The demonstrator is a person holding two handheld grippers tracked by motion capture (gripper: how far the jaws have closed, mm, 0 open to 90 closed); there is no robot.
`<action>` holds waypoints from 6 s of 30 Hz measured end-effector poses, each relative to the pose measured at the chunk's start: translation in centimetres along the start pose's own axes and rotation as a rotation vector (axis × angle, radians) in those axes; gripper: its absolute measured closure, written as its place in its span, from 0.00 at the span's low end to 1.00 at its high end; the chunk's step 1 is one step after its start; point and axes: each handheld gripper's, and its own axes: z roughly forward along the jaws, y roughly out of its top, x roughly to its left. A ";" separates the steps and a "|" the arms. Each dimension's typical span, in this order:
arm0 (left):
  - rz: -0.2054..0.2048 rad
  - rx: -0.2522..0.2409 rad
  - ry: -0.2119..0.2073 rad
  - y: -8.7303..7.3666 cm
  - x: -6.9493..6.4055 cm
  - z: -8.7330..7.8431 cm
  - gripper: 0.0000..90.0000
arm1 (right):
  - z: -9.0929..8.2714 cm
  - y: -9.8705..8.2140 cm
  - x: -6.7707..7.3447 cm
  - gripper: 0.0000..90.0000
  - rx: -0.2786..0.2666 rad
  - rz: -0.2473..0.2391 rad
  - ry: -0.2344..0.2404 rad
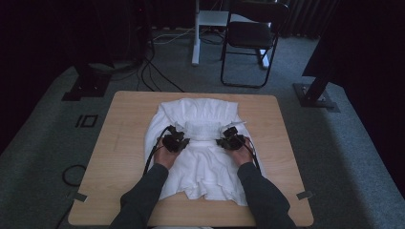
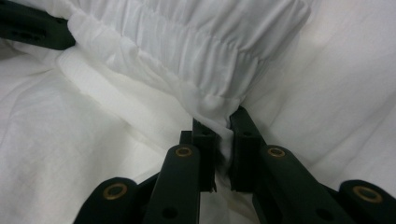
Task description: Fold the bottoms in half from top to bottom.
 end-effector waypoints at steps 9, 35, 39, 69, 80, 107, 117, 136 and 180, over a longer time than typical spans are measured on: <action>0.003 -0.132 0.002 1.9 -1.0 -5.0 0.93 | -3.8 0.8 0.6 0.92 -0.141 -0.026 0.010; 0.018 -0.066 -0.230 -7.1 -6.0 -7.0 0.86 | -8.9 -8.2 4.9 0.91 -0.133 -0.172 0.069; -0.041 -0.040 -0.265 -7.7 -5.5 -6.7 0.72 | -8.1 -8.7 4.9 0.75 -0.085 -0.167 0.056; -0.052 -0.100 -0.230 -3.5 -4.3 -6.7 0.92 | -7.3 -4.1 1.6 0.87 -0.132 -0.054 0.136; 0.003 -0.100 -0.309 -6.2 -6.8 -7.7 0.88 | -9.9 -4.4 2.1 0.78 -0.209 -0.035 0.144; -0.097 -0.006 0.099 -14.4 -1.3 -12.2 0.60 | -13.3 -16.1 -1.6 0.62 -0.058 0.066 -0.261; -0.027 0.093 0.165 -16.4 0.1 -15.2 0.98 | -15.3 -17.4 -2.0 1.00 0.014 0.056 -0.331; -0.134 -0.202 0.181 -9.6 5.1 -16.8 0.53 | -14.7 -10.2 -2.9 0.66 -0.196 0.054 -0.183; -0.339 0.005 0.206 -0.5 12.8 -1.1 0.40 | 1.0 3.3 -9.5 0.32 -0.084 0.244 -0.147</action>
